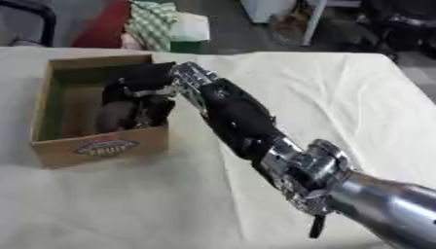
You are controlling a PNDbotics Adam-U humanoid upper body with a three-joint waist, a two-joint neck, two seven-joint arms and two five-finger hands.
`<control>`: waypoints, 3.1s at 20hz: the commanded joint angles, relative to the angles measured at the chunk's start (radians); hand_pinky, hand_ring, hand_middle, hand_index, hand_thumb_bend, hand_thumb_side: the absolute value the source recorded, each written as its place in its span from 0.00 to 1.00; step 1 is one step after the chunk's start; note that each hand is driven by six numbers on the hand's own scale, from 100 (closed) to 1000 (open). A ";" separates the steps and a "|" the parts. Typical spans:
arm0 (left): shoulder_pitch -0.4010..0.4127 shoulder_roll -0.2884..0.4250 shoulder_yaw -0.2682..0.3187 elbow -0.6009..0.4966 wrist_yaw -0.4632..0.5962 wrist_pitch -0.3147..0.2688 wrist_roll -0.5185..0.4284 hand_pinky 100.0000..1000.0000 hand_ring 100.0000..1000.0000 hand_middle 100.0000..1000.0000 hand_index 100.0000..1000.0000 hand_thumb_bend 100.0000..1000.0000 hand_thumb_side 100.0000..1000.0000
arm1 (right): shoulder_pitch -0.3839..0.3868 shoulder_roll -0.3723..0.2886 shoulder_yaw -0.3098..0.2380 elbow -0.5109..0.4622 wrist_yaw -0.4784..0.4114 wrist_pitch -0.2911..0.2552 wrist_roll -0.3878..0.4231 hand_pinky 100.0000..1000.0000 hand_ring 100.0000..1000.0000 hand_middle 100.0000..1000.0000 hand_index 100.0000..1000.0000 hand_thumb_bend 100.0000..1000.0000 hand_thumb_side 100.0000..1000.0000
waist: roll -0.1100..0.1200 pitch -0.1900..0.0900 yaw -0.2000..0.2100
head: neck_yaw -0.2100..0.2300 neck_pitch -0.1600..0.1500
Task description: Pick up objects on the table and place them in the box.
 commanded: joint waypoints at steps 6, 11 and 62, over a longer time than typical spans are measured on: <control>-0.009 0.015 0.005 -0.015 -0.001 -0.002 -0.001 0.64 0.64 0.53 0.51 0.00 0.83 | -0.024 -0.030 0.002 -0.072 -0.221 -0.001 0.147 0.93 0.88 0.92 0.95 0.00 0.68 | 0.011 -0.013 -0.009 | 0.004 -0.009; -0.006 0.016 0.006 -0.015 -0.002 -0.003 0.000 0.64 0.64 0.53 0.51 0.00 0.83 | -0.023 -0.038 -0.006 -0.094 -0.362 -0.001 0.272 0.94 0.88 0.92 0.95 0.00 0.71 | 0.011 -0.013 -0.015 | 0.007 -0.011; 0.044 0.032 0.049 -0.014 -0.030 -0.017 0.044 0.64 0.63 0.53 0.51 0.00 0.84 | 0.250 -0.222 -0.290 -0.026 -0.888 0.137 0.001 0.73 0.60 0.69 0.83 0.00 0.75 | 0.021 0.000 -0.131 | 0.098 -0.043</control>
